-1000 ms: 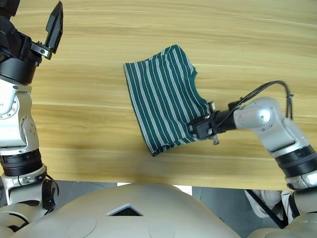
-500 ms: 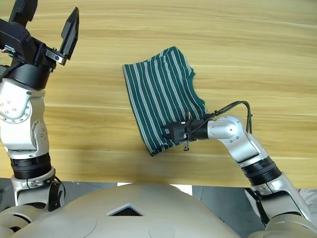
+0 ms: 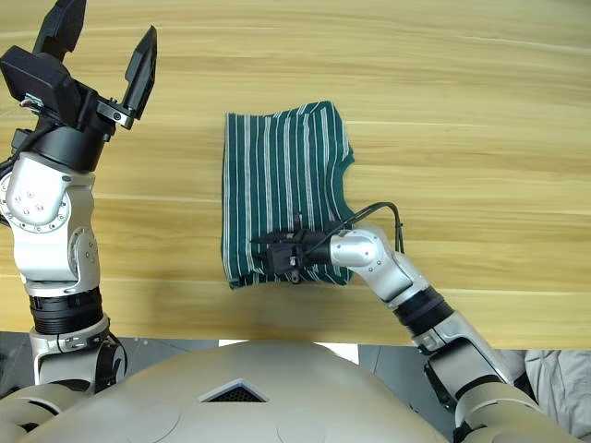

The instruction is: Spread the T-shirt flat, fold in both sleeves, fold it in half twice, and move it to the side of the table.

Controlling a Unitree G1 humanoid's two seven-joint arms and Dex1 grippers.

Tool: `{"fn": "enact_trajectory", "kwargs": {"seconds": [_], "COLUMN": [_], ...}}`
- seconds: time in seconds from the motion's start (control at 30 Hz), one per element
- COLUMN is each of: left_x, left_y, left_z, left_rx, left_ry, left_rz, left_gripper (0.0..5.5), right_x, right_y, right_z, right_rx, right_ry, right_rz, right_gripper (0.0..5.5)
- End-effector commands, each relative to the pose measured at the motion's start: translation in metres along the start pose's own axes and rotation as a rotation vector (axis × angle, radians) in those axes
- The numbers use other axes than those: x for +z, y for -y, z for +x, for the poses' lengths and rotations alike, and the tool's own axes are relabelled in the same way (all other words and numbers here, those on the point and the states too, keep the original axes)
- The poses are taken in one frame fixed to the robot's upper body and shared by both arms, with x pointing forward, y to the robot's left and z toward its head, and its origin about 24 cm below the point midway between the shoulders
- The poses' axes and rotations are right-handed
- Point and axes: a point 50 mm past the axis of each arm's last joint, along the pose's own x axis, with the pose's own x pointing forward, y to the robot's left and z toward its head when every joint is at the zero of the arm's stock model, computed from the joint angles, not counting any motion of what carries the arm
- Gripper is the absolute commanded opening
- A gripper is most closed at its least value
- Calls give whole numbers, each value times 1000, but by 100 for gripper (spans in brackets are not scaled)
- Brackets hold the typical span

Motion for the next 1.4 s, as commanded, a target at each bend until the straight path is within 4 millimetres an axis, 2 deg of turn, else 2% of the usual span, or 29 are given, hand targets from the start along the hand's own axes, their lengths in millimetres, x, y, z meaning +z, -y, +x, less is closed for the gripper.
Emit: {"fn": "enact_trajectory", "kwargs": {"seconds": [0.03,0.2,0.33,0.43,0.5,0.57,0.63,0.77,0.9,1.0,1.07,1.17,1.23,1.3,1.4], "left_x": [-8,-11,-10,-11,-12,-13,-14,-15,-34,-42,-44,-42,-45,-48,-53], "left_y": [14,24,22,16,11,7,6,6,11,-8,-18,-8,2,13,27], "left_z": [-2,2,1,-3,-6,-9,-11,-12,-29,-59,-70,-83,-92,-95,-97], "left_rx": [-30,-54,-51,-42,-31,-22,-20,-26,-198,-350,-444,-611,-739,-855,-956], "left_ry": [-24,-21,-16,-27,-34,-45,-51,-58,-185,-293,-320,-294,-287,-259,-214], "left_rz": [-22,-36,-36,-22,-15,-7,-3,0,82,338,533,596,673,723,730], "left_gripper": [343,343,343,343,343,343,343,343,343,343,347,393,424,428,428], "right_x": [-17,-18,-14,5,9,4,1,-4,2,-1,-2,-2,-10,-25,-33], "right_y": [12,23,23,26,33,41,44,29,37,39,29,11,0,-15,-21], "right_z": [9,27,24,5,-16,-34,-44,-51,-84,-118,-131,-142,-147,-153,-153], "right_rx": [-152,-287,-281,-233,-202,-217,-229,-141,-189,-338,-401,-437,-397,-259,-168], "right_ry": [-81,-75,-13,208,276,260,235,156,200,171,126,67,-19,-140,-182], "right_rz": [39,70,134,408,476,479,480,441,474,385,297,151,43,-82,-163], "right_gripper": [117,117,117,117,117,117,117,117,117,117,137,189,225,230,230]}}
